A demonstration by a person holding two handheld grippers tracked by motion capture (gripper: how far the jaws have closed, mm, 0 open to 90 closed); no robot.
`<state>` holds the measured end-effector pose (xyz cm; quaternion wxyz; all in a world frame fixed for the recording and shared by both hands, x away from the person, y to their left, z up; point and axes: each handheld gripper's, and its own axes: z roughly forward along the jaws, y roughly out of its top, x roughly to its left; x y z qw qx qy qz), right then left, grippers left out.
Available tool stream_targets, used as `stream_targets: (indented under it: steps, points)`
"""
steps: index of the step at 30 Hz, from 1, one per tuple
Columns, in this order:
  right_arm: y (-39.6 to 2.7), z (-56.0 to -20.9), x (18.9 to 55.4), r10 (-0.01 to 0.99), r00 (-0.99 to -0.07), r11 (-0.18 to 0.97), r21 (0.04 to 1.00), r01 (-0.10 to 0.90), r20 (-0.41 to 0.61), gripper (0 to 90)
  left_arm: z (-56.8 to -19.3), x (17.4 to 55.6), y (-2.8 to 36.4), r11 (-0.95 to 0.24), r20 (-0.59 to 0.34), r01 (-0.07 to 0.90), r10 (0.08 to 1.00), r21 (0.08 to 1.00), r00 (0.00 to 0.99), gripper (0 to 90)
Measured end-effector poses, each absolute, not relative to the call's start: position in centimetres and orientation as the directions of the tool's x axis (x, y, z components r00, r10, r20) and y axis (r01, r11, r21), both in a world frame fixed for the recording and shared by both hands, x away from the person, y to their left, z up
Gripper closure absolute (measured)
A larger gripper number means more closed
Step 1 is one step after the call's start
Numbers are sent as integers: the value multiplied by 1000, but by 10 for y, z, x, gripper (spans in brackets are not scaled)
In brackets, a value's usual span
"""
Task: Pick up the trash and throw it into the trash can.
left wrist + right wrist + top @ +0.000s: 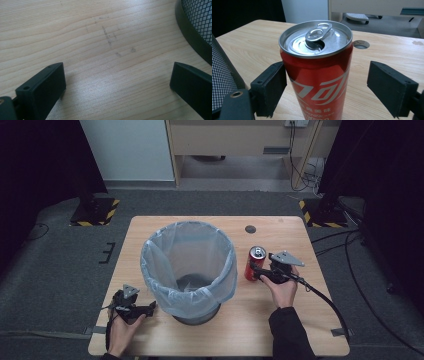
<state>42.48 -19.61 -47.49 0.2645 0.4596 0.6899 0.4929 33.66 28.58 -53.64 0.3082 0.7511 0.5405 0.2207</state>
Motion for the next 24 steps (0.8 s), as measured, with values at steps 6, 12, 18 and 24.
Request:
stream_targets:
  steps: [6,12,18,24]
  points:
    - [-189,-480,429,891,-447,105,922,372,79,164,-536,337,286,-226,-2,676,948,702,318,0]
    - [-189,-484,435,893,-441,91,925,370,88,177,-536,337,286,-226,-2,676,948,702,319,0]
    - [-187,-486,432,890,-452,110,927,359,69,299,-536,337,286,-226,-2,676,948,702,318,0]
    - [-190,-481,430,890,-453,117,927,356,61,336,-536,337,286,-226,-2,676,948,702,318,0]
